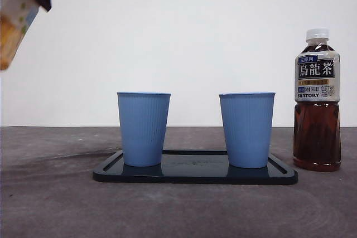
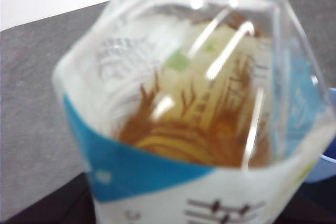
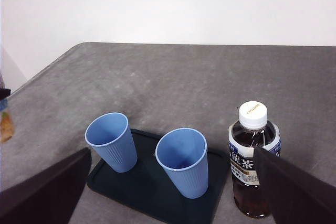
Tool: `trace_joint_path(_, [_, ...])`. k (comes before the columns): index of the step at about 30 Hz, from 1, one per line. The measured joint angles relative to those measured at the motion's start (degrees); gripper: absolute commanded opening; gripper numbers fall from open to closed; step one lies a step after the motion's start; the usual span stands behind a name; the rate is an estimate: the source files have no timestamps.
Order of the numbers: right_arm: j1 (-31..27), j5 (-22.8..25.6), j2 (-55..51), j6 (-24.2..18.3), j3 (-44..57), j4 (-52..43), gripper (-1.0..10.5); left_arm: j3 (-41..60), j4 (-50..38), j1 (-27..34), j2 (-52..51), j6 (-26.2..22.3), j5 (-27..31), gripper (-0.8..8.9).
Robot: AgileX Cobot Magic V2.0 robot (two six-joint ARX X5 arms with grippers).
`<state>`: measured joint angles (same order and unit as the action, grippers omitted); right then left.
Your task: Pour the drink into the cup
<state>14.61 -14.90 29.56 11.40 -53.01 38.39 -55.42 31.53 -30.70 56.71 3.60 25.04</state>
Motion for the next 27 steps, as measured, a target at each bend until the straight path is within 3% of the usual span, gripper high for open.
trace_joint_path(5, [0.0, 0.0, 0.0, 0.0, 0.0, 0.0, 4.9, 12.9, -14.3, 2.9, -5.0, 0.2, -4.9, 2.47])
trace_joint_path(11, [0.0, 0.1, 0.0, 0.0, 0.0, 0.1, 4.9, 21.3, -29.7, 4.0, -3.7, 1.5, -8.5, 2.47])
trace_joint_path(27, [0.0, 3.1, 0.6, 0.0, 0.0, 1.4, 4.9, 24.0, -54.4, 6.2, 15.6, 6.3, -8.5, 2.45])
